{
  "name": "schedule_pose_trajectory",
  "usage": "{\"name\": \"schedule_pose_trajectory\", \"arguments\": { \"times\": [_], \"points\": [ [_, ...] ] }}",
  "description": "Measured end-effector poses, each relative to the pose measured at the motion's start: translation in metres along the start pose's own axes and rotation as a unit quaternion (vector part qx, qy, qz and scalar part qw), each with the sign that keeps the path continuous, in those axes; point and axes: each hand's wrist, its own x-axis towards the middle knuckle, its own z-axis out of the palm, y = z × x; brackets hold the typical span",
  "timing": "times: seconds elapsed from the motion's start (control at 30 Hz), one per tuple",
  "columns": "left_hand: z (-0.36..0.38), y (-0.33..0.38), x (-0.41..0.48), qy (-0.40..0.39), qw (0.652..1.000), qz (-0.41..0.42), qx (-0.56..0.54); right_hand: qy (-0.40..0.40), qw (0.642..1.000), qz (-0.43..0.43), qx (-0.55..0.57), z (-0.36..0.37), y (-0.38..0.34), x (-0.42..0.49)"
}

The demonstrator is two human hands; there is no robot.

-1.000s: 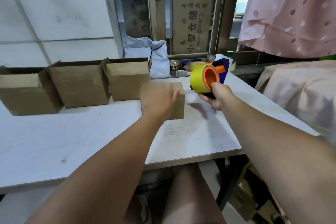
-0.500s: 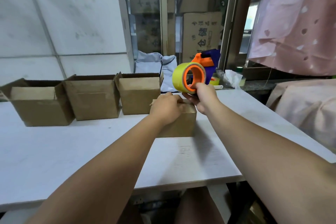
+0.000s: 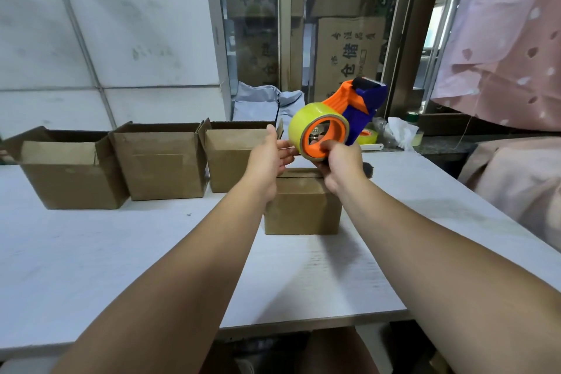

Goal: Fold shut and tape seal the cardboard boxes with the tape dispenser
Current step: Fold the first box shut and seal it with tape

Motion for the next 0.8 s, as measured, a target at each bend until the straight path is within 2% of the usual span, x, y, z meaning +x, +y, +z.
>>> {"name": "schedule_pose_trajectory", "arguments": {
  "times": [0.13,0.57,0.67,0.8],
  "points": [
    [0.003,0.001,-0.004,-0.013,0.990,-0.064,-0.126,0.018,0.999,-0.028,-0.028,0.001,0.002,0.000],
    [-0.004,0.002,-0.002,0.009,0.978,-0.115,-0.172,0.013,0.990,-0.086,-0.114,0.003,0.000,-0.011],
    [-0.007,0.002,-0.003,0.014,0.982,-0.103,-0.156,0.016,0.986,-0.105,-0.132,0.003,-0.001,-0.014],
    [-0.011,0.002,-0.001,0.012,0.994,-0.084,-0.068,0.014,0.974,-0.122,-0.189,0.004,-0.003,-0.018]
  ]
}}
